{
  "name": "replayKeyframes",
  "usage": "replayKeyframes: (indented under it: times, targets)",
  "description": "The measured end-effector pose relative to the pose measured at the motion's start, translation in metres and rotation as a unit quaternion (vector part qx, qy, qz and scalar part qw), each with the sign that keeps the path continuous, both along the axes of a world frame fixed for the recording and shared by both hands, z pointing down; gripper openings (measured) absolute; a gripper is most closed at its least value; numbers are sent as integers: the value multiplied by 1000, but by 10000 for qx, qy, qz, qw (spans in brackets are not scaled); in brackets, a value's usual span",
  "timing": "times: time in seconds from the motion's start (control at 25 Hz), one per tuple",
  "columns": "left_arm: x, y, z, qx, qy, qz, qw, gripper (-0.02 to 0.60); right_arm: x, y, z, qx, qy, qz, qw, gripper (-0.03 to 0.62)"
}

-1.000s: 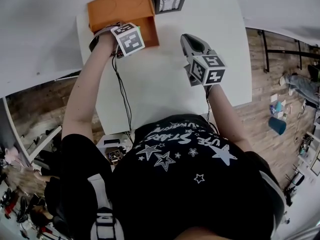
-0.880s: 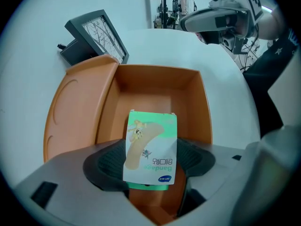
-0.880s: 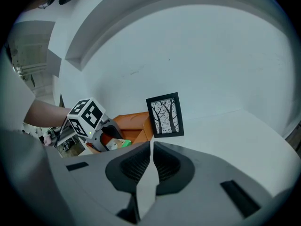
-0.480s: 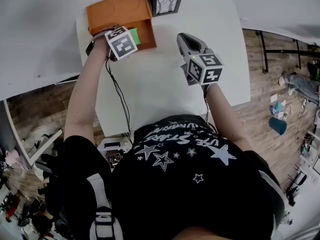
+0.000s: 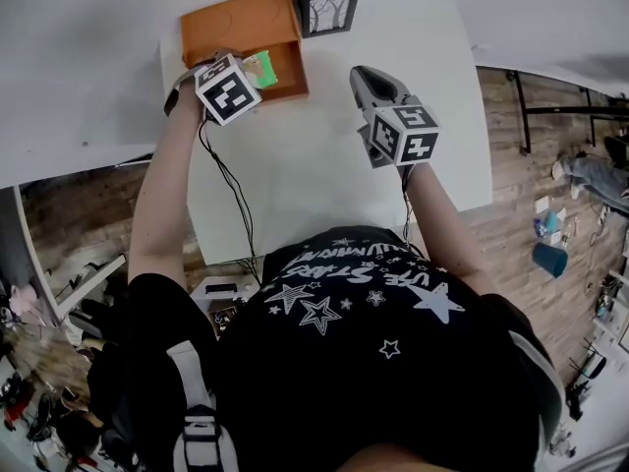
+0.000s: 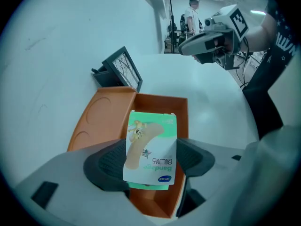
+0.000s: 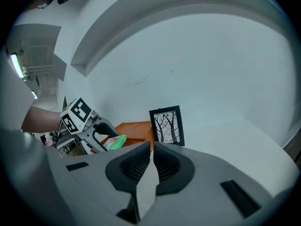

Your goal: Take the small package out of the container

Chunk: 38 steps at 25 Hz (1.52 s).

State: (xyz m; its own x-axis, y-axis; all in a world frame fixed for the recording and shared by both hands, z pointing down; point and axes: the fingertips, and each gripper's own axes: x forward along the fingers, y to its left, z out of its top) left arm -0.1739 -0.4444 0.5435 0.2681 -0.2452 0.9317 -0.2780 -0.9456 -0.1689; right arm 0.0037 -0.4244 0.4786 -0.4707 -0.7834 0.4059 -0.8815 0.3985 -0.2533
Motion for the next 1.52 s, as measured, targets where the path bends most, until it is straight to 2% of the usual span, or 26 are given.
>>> replayKeyframes:
  times: [0.16, 0.32, 0.56, 0.68, 1.08, 1.52]
  targets:
    - [-1, 1, -30, 422, 230, -241, 9986, 356, 3, 7, -15, 156, 2, -59, 9999, 52]
    - [4, 8, -66, 875, 563, -522, 9932, 356, 8, 22, -30, 291, -28, -98, 9995, 52]
    - [19, 33, -109, 1739, 986, -757, 9769, 357, 19, 48, -49, 473, -77, -121, 9988, 52]
    - [26, 49, -122, 1986, 1191, -936, 9683, 357, 27, 62, -55, 535, -100, -131, 9984, 52]
    - [52, 114, -142, 2294, 1917, -1651, 9399, 357, 59, 107, -63, 603, -356, -42, 9975, 52]
    - [72, 191, -138, 2301, 2523, -2301, 9113, 356, 79, 161, -61, 552, -367, -284, 9974, 52]
